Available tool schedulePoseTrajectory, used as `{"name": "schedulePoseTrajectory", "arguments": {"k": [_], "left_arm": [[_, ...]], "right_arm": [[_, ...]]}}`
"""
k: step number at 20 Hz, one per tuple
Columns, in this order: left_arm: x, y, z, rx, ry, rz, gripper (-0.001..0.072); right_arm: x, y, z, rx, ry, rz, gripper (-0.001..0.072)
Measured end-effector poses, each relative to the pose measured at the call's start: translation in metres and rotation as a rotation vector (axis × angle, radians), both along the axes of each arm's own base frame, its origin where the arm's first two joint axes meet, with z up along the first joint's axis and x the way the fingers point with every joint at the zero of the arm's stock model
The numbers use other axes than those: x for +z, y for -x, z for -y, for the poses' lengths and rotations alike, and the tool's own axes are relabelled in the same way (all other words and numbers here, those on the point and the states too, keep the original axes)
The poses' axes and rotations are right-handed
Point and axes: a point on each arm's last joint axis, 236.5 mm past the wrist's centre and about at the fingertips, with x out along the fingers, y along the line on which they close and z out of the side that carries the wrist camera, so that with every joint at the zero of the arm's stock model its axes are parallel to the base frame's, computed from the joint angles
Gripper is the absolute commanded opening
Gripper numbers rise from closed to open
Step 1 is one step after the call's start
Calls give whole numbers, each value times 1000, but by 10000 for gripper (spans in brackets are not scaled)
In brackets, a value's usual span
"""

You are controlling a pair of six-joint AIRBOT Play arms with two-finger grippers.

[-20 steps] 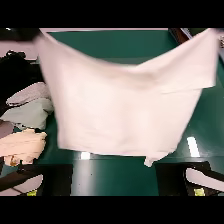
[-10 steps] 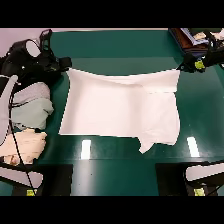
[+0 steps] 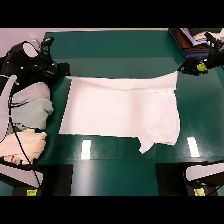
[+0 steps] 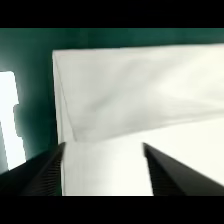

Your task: Fold the shirts.

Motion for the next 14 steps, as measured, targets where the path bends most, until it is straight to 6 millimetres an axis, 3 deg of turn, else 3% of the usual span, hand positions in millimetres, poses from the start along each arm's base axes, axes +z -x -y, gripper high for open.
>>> {"name": "schedulePoseTrajectory", "arguments": {"k": [2,5,7,10,14], "left_arm": [[4,10,-9,4,-1,-36,604],[7,40,-30,18,-18,-117,604],[-4,72,-41,32,-29,-184,604],[-37,136,-46,44,-37,-296,603],[-80,213,-46,62,-42,-395,604]], "right_arm": [[5,10,6,0,2,-19,377],[12,44,10,15,-4,-69,376],[12,73,8,18,-13,-104,376],[3,118,-4,18,-31,-155,376],[-7,161,-20,14,-47,-182,376]]}}
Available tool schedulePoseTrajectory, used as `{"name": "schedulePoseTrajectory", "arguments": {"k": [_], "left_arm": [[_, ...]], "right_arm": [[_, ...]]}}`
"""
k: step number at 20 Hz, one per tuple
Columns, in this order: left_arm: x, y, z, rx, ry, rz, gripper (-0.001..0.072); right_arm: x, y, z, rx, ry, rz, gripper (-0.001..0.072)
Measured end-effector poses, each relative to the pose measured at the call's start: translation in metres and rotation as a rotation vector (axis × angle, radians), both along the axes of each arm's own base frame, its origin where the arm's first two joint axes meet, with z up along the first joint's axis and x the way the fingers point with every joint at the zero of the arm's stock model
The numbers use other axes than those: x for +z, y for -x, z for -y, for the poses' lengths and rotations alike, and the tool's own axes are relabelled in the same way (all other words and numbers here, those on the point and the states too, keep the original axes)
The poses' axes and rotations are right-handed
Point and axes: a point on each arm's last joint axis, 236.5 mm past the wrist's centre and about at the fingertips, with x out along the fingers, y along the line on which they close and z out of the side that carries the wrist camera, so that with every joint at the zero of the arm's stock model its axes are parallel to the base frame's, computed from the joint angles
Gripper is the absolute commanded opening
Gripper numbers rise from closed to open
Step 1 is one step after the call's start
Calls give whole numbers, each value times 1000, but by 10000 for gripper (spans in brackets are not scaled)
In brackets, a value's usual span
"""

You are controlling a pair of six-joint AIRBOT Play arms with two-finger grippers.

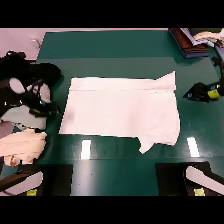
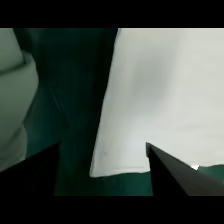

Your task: Fold the shirts.

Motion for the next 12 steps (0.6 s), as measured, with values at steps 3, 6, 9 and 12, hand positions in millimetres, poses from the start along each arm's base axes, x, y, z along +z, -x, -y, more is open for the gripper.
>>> {"name": "schedulePoseTrajectory", "arguments": {"k": [3,6,9,12], "left_arm": [[-24,36,2,9,2,-52,603],[-45,56,8,33,29,-79,602],[-49,58,26,52,109,-61,587],[-52,54,35,69,149,-33,18]], "right_arm": [[2,12,-8,-9,-9,26,376],[10,15,-16,-14,-24,63,376],[16,17,-19,-18,-29,91,376],[21,18,-14,-38,-23,107,376]]}}
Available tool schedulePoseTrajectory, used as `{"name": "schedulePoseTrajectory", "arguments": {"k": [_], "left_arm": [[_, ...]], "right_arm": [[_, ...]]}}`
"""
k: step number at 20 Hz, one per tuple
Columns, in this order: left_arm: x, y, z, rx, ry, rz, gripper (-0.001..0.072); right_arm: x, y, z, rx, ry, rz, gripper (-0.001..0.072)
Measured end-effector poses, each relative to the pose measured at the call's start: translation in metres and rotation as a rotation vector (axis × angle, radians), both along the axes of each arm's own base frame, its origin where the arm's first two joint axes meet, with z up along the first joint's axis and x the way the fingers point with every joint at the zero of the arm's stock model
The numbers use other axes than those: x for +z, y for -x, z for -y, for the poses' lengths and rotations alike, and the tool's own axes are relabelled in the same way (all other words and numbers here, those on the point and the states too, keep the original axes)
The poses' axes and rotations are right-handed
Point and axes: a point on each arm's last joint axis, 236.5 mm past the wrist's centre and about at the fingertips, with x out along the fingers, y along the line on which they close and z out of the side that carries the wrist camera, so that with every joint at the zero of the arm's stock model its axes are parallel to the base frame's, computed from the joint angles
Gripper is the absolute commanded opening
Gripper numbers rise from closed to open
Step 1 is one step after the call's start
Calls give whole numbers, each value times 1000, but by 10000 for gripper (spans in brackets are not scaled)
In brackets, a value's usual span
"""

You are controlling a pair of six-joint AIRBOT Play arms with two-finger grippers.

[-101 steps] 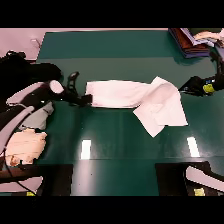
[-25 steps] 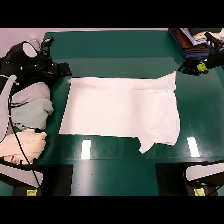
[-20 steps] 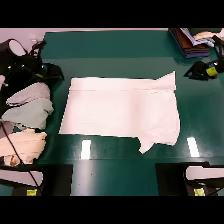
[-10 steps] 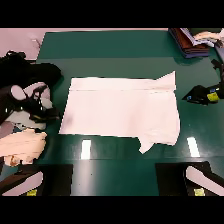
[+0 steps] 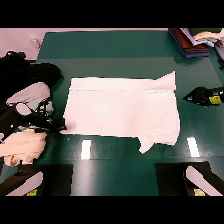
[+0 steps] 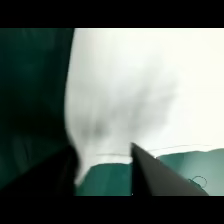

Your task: Fold the shirts.

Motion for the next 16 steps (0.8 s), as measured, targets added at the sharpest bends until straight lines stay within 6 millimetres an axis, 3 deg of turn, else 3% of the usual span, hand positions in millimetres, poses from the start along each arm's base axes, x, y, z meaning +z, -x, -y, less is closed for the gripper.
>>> {"name": "schedulePoseTrajectory", "arguments": {"k": [3,4,5,7,8,12,15,16], "left_arm": [[7,-5,4,3,15,30,21],[12,-9,5,3,20,49,22],[19,-12,6,3,24,69,22],[32,-19,6,-4,26,113,22],[38,-21,7,-8,29,128,22],[50,-25,8,-20,32,159,22],[52,-26,9,-22,33,167,23],[53,-26,9,-22,33,169,22]], "right_arm": [[-10,10,20,-44,32,-41,379],[-21,18,29,-66,45,-76,419],[-35,29,38,-90,54,-124,530],[-65,55,50,-134,52,-231,520],[-83,69,52,-153,38,-292,481],[-140,112,37,-178,-59,-487,440],[-164,119,15,-176,-129,-536,426],[-168,118,8,-166,-148,-544,363]]}}
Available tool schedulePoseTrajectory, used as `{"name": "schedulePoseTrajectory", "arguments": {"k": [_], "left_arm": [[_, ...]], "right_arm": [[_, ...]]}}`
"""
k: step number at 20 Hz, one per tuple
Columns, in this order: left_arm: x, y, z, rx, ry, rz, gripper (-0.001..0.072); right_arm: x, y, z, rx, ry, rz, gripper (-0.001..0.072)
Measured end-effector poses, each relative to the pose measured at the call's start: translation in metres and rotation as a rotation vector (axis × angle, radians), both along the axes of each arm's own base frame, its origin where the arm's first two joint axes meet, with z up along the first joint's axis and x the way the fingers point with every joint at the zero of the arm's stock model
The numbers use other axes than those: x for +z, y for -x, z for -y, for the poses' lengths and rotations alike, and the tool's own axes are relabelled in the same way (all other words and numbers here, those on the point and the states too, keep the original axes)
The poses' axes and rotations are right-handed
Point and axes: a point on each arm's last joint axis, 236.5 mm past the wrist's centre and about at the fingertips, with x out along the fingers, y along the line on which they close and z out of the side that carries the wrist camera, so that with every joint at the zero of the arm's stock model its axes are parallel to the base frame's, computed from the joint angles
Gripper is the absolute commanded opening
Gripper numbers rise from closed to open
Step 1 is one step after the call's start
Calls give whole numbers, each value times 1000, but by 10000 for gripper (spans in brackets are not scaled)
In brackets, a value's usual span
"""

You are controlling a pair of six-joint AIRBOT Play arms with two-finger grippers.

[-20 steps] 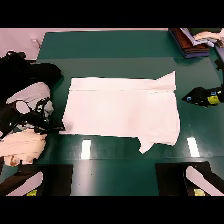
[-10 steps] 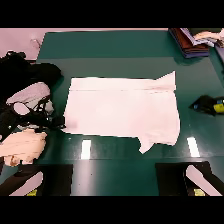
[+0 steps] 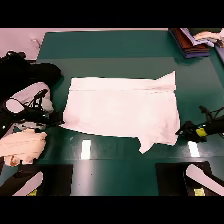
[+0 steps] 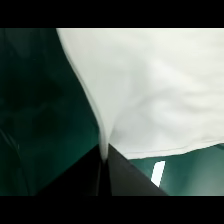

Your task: Fold the shirts.

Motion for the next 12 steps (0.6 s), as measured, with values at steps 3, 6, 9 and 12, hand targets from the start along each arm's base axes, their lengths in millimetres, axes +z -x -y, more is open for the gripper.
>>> {"name": "schedulePoseTrajectory", "arguments": {"k": [3,6,9,12], "left_arm": [[1,0,0,-1,1,2,22],[6,-1,1,-12,3,2,22],[44,-23,2,-33,0,83,22],[139,-66,4,-56,-1,302,22]], "right_arm": [[-8,-3,-19,64,-24,-2,12],[5,-21,-28,146,5,79,13],[59,-64,-24,211,92,282,12],[164,-115,-15,231,236,595,12]]}}
